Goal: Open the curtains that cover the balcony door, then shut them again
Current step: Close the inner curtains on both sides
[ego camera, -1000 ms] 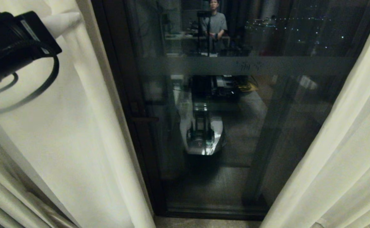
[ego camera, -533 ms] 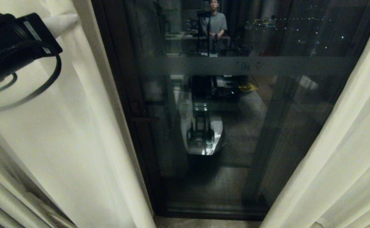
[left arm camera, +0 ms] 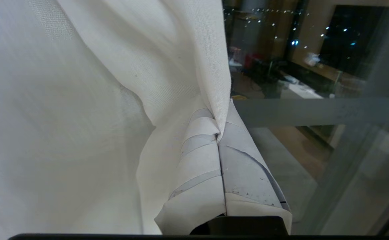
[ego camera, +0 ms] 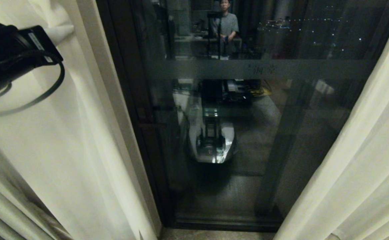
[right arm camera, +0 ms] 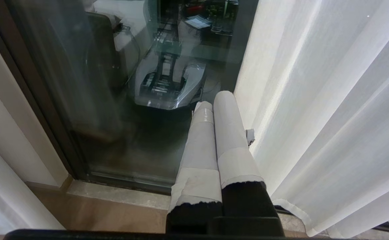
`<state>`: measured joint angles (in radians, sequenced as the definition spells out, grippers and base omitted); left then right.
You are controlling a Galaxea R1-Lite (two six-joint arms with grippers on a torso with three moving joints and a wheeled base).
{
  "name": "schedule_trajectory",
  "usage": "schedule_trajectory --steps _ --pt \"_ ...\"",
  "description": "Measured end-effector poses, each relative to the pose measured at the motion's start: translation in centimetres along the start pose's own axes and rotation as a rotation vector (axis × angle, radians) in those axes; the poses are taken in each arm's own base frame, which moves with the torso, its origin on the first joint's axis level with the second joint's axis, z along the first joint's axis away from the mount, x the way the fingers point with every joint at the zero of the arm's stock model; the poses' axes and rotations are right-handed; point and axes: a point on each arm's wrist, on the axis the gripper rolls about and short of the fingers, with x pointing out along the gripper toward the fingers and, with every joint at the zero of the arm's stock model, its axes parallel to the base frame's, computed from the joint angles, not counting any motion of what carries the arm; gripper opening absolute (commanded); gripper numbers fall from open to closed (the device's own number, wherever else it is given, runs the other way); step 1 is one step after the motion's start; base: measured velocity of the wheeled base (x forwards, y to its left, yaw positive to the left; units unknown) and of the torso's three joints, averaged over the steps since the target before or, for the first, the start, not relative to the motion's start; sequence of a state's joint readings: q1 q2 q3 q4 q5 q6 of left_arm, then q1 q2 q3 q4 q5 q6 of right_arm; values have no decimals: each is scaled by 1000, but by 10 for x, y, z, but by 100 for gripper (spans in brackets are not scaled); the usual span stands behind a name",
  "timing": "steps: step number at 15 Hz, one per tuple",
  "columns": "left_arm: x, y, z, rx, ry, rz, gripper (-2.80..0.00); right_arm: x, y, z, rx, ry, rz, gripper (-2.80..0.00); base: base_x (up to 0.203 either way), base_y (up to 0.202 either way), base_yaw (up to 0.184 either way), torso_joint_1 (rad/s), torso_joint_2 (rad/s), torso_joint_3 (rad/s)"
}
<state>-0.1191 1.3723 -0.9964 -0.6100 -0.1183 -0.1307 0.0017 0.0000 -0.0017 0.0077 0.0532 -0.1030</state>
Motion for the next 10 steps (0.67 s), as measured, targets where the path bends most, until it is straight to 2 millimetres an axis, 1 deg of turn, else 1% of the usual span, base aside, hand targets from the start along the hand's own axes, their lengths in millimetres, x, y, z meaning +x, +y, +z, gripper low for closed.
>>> schedule_trajectory --steps 6,10 --pt "17 5 2 5 -10 11 -280 0 0 0 0 0 0 -280 0 0 0 0 0 0" --pt "22 6 0 4 -4 11 -280 0 0 0 0 0 0 -280 0 0 0 0 0 0"
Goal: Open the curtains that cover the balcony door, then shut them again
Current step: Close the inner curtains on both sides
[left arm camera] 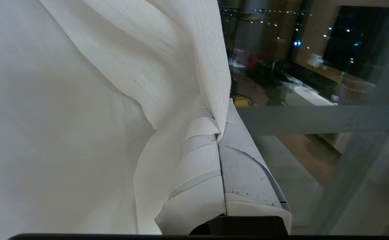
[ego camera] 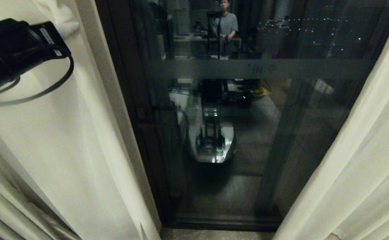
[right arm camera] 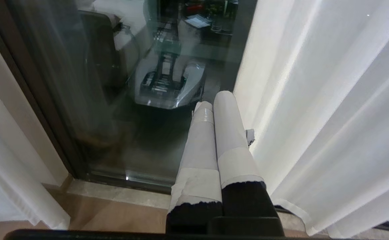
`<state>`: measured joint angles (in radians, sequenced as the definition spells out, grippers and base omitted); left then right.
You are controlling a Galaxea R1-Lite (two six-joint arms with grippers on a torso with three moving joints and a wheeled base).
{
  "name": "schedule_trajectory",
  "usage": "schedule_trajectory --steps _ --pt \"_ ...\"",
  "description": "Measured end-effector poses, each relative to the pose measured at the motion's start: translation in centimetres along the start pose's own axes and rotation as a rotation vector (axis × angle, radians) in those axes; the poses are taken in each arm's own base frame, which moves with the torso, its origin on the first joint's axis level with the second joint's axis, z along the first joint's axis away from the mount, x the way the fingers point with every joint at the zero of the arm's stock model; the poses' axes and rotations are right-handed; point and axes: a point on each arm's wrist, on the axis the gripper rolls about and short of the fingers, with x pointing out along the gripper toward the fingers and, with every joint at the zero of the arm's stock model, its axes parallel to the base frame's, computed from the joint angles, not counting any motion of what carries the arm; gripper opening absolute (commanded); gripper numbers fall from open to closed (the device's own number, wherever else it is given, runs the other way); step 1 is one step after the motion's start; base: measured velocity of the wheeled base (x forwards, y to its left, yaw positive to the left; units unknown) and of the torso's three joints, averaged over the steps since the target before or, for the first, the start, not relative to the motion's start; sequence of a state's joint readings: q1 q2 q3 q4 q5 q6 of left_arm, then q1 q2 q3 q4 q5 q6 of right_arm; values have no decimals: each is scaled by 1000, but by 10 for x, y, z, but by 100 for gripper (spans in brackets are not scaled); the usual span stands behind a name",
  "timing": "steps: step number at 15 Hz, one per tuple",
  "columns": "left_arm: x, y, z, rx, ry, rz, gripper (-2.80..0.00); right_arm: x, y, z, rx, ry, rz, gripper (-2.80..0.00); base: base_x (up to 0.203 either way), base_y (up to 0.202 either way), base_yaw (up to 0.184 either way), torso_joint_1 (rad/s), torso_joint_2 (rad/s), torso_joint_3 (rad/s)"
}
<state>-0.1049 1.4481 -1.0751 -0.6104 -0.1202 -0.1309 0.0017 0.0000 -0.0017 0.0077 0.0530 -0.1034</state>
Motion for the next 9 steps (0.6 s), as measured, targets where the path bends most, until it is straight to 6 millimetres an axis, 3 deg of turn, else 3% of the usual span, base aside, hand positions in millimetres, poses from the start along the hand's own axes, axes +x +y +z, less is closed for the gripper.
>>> schedule_trajectory --steps 3,9 --pt "1 0 -1 -1 4 -1 -280 0 0 0 0 1 0 -280 0 -76 9 1 2 0" --pt "1 -2 -1 -2 3 -7 -280 0 0 0 0 0 -1 -280 0 -187 2 1 -1 4"
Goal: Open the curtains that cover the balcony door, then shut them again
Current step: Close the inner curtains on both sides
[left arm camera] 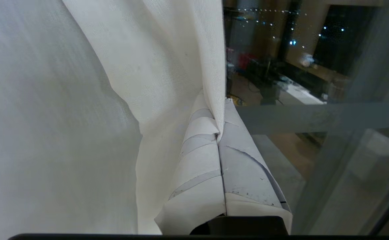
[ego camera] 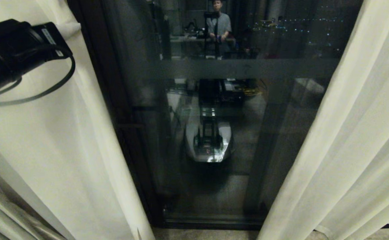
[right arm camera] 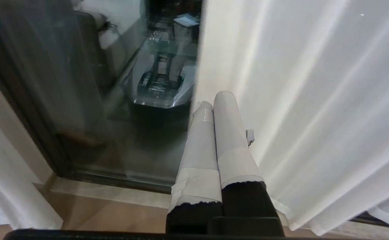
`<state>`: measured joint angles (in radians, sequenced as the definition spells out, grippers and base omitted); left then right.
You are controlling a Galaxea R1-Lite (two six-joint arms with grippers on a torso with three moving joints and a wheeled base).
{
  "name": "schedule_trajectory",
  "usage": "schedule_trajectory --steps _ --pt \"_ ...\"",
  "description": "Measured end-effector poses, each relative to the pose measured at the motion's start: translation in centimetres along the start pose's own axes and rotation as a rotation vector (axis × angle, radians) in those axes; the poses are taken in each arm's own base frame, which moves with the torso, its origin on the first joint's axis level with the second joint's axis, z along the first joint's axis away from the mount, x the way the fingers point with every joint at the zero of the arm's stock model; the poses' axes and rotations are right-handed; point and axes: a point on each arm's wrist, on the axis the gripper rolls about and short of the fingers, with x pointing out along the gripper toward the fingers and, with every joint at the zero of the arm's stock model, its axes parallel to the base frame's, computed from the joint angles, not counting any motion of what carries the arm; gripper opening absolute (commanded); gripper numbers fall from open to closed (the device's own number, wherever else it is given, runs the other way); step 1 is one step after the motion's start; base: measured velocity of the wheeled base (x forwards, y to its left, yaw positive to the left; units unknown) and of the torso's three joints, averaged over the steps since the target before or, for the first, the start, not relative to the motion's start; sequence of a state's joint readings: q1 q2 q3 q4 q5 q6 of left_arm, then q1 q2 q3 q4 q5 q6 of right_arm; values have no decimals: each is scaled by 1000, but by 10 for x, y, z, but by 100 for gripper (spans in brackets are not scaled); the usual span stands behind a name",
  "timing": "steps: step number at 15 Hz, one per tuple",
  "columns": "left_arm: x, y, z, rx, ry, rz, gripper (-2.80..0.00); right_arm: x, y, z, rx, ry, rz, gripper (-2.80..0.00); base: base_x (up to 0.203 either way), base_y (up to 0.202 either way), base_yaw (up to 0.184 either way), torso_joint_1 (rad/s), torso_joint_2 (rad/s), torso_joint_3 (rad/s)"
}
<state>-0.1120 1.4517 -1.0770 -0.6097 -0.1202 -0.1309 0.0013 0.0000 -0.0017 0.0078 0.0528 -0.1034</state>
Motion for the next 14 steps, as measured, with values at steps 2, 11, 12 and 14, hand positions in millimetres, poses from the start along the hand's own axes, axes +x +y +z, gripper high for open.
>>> schedule_trajectory --steps 2,11,12,14 --pt "0 -1 0 0 0 -2 -280 0 0 0 0 0 1 -280 0 -189 0 3 3 2" --pt "-1 -10 1 -8 -3 -39 -280 0 0 0 0 0 0 -280 0 -189 1 1 4 2" --pt "-1 -11 1 -9 -3 -42 -280 0 0 0 0 0 0 -280 0 -193 0 -1 4 2" --pt "-2 -13 2 -9 -5 -47 -280 0 0 0 0 0 0 -280 0 -188 1 2 1 2"
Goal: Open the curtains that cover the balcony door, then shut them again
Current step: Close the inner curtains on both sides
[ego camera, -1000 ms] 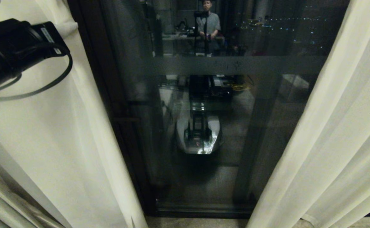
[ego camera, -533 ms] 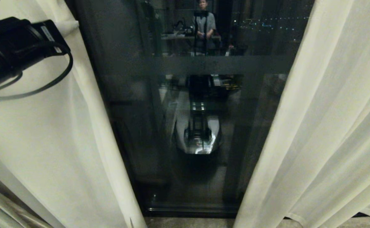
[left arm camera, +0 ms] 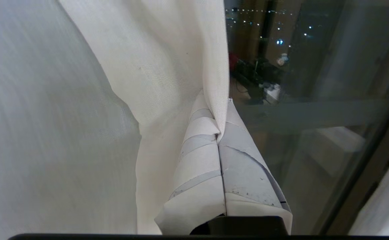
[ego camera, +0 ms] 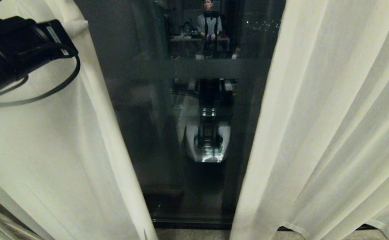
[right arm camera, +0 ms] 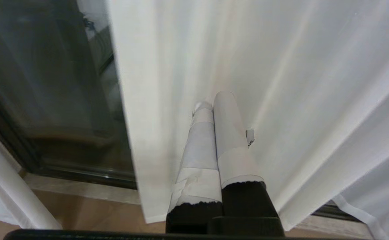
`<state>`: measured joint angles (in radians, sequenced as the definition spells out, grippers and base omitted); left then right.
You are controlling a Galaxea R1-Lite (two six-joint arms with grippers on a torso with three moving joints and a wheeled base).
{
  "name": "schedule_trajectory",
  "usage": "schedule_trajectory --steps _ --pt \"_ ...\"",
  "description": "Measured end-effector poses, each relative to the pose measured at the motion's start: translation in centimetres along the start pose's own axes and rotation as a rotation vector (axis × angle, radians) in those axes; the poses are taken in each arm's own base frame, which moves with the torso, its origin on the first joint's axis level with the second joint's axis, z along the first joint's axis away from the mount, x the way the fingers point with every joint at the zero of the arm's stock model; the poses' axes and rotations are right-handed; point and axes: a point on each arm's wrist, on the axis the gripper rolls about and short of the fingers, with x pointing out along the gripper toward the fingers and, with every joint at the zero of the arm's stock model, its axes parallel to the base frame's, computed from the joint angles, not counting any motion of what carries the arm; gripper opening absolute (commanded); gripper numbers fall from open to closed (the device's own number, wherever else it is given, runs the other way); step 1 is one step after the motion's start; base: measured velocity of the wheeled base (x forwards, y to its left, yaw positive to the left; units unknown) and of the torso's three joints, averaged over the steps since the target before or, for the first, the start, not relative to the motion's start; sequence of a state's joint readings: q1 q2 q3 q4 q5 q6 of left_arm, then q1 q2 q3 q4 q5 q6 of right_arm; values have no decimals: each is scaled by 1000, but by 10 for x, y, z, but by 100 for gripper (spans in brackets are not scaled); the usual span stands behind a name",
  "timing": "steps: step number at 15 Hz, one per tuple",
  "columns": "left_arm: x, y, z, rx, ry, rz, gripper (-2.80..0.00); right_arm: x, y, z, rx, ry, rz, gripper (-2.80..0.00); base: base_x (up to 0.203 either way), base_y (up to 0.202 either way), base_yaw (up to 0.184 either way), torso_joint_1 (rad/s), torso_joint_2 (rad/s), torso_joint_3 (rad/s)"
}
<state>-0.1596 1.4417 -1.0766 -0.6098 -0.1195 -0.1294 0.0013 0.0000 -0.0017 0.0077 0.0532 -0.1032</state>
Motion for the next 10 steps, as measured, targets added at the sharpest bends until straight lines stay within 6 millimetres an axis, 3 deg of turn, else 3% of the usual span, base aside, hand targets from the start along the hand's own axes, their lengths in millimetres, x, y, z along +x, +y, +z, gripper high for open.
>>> schedule_trajectory --steps 10 --pt "-3 -4 1 -3 -2 -11 -280 0 0 0 -1 0 0 -280 0 -187 2 4 2 3"
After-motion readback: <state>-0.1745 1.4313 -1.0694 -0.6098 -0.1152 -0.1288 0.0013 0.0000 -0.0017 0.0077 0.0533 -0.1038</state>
